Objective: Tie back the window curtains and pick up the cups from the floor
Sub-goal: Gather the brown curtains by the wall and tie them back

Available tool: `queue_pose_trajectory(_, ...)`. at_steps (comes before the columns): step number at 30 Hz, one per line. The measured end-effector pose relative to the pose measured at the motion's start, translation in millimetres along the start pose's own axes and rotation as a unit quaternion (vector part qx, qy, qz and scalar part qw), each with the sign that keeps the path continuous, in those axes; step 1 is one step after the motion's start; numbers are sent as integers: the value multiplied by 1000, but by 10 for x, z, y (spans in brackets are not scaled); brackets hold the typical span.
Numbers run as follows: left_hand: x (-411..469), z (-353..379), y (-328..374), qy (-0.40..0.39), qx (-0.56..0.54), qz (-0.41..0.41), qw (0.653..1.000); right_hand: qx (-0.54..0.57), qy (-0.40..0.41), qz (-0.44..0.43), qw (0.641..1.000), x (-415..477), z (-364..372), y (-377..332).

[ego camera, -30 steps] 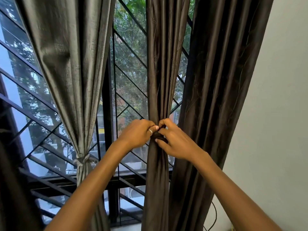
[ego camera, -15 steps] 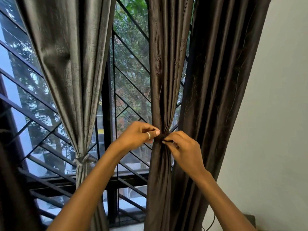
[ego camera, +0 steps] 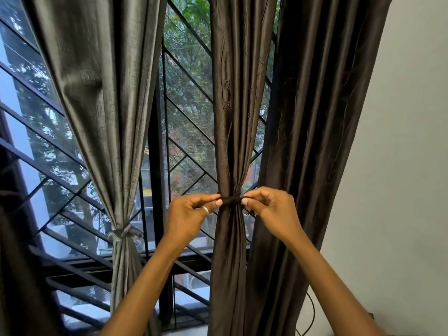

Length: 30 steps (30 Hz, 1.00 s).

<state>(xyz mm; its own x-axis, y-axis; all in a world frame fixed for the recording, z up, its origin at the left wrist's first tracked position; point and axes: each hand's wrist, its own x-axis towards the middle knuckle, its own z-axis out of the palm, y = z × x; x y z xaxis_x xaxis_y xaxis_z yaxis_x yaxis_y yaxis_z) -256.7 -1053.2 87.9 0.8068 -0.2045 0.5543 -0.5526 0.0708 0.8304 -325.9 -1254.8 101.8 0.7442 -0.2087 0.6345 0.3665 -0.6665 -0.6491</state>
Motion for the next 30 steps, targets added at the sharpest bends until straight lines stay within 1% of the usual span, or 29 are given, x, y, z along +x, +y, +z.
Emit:
queue_pose_trajectory(4, 19, -117, -25, 24, 34, 21, 999, -26, 18, 6, 999, 41, -48, 21)
queue_pose_trajectory(7, 28, -170, -54, 24, 65, 27, 997, -33, 17, 15, 999, 52, -18, 47)
queue_pose_trajectory(10, 26, -195, -66, 30, 70, 23, 997, -26, 7, 28, 999, 62, 56, 60)
queue_pose_trajectory(14, 59, -221, -80, 29, 79, -3, 996, 3, -19, 49, 999, 78, 132, 80)
queue_pose_trajectory(17, 75, -213, -52, -2, 75, -33, 997, 53, -26, 69, 996, 71, 214, 86)
queue_pose_trajectory(19, 65, -187, -24, -52, 31, -69, 996, 128, -33, 102, 986, 53, 272, 67)
queue_pose_trajectory(21, 54, -150, -28, -95, -62, -113, 987, 223, -41, 144, 963, 27, 314, 52)
queue_pose_trajectory(24, 70, -128, -68, -112, -175, -162, 965, 309, -29, 189, 932, 27, 324, 77)
queue_pose_trajectory(26, 93, -138, -108, -119, -219, -174, 953, 320, -22, 198, 926, 36, 311, 108)
queue_pose_trajectory(30, 117, -108, -236, -125, -282, -166, 937, 300, -17, 206, 931, 30, 290, 161)
